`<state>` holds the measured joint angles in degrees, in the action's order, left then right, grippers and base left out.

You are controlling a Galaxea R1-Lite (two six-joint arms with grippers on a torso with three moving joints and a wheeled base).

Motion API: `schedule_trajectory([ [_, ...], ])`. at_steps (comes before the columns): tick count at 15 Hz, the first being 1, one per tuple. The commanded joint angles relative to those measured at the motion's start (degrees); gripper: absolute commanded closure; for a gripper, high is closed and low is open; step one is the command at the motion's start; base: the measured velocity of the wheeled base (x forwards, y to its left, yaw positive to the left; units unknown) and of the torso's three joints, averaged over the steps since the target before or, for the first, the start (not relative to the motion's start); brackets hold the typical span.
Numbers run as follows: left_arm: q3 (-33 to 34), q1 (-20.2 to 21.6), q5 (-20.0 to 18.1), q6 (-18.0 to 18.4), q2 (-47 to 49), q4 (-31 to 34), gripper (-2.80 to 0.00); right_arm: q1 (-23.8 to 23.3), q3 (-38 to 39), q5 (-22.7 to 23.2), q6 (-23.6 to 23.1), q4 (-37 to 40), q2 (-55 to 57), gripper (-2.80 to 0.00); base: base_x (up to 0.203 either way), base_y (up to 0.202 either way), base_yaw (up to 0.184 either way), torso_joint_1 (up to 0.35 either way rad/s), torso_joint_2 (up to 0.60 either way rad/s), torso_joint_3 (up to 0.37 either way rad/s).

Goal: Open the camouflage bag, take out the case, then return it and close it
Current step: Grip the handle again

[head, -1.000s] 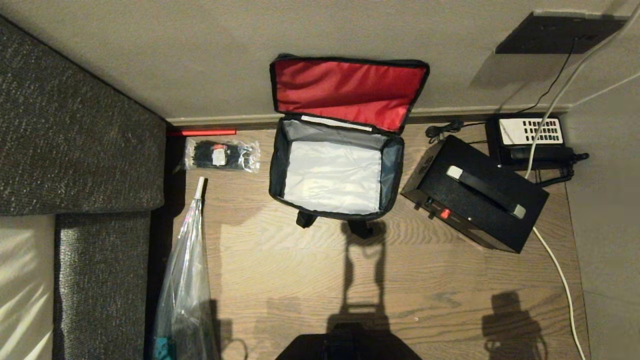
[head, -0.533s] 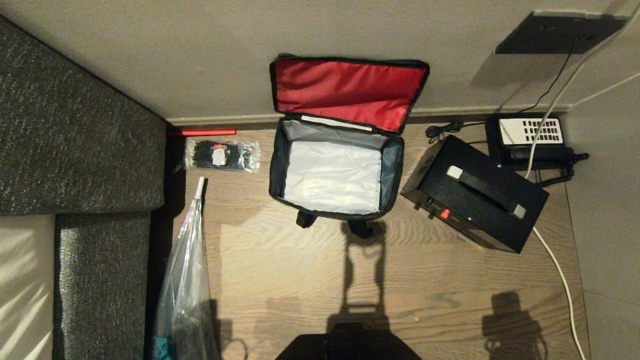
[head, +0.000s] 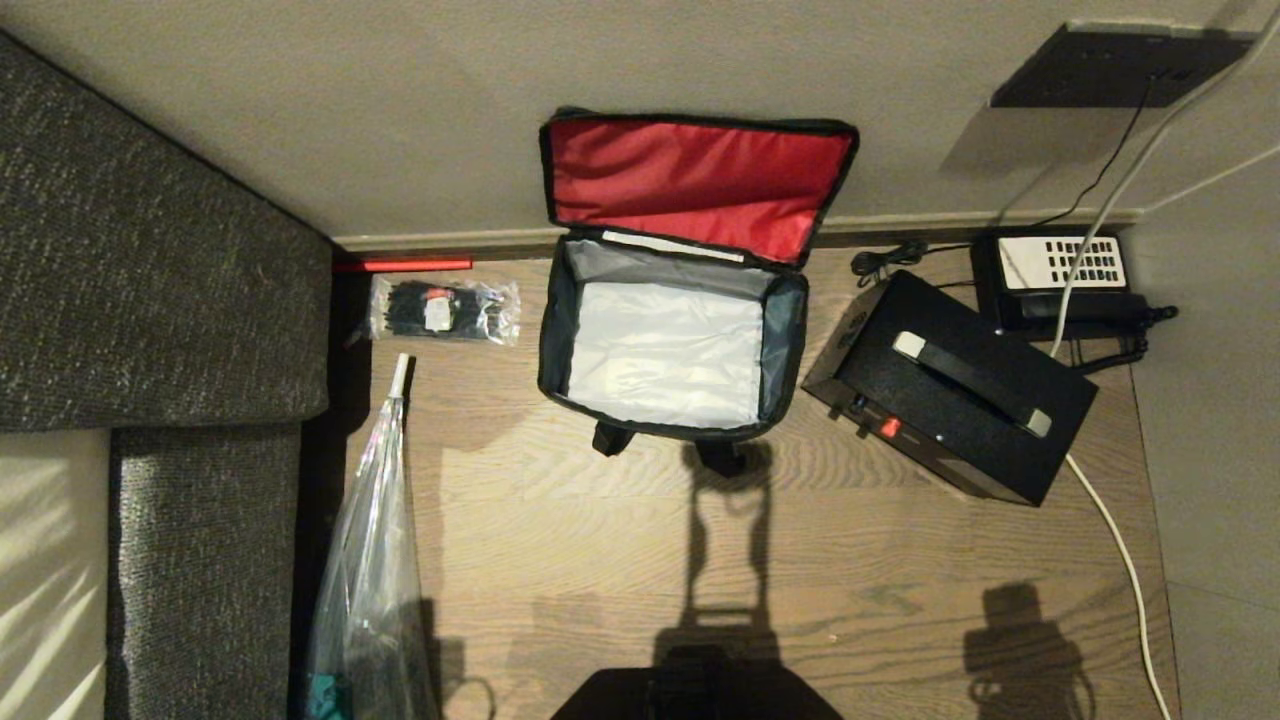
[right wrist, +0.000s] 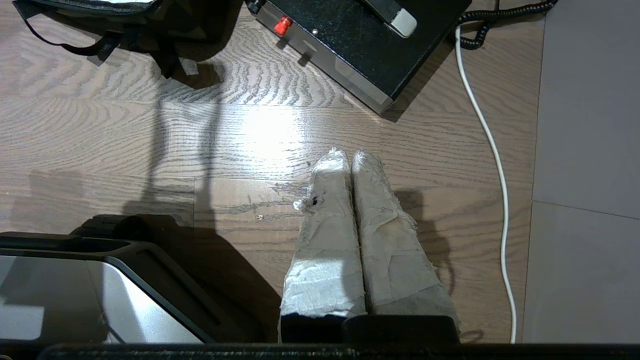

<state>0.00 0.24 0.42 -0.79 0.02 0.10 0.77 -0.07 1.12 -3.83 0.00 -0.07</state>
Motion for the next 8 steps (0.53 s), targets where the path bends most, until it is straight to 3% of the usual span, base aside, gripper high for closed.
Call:
schedule_trajectory([
  [1, 0.18, 0.02, 0.02, 0.00, -0.11, -0.01, 0.00, 0.02, -0.01, 0.02, -0.04, 0.00, -0.01, 0.00, 0.000, 0.000, 0.000, 0.000, 0.00, 0.000],
  [8, 0.18, 0.02, 0.02, 0.00, -0.11, -0.01, 0.00, 0.02, -0.01, 0.02, -0.04, 0.00, -0.01, 0.00, 0.000, 0.000, 0.000, 0.000, 0.00, 0.000],
])
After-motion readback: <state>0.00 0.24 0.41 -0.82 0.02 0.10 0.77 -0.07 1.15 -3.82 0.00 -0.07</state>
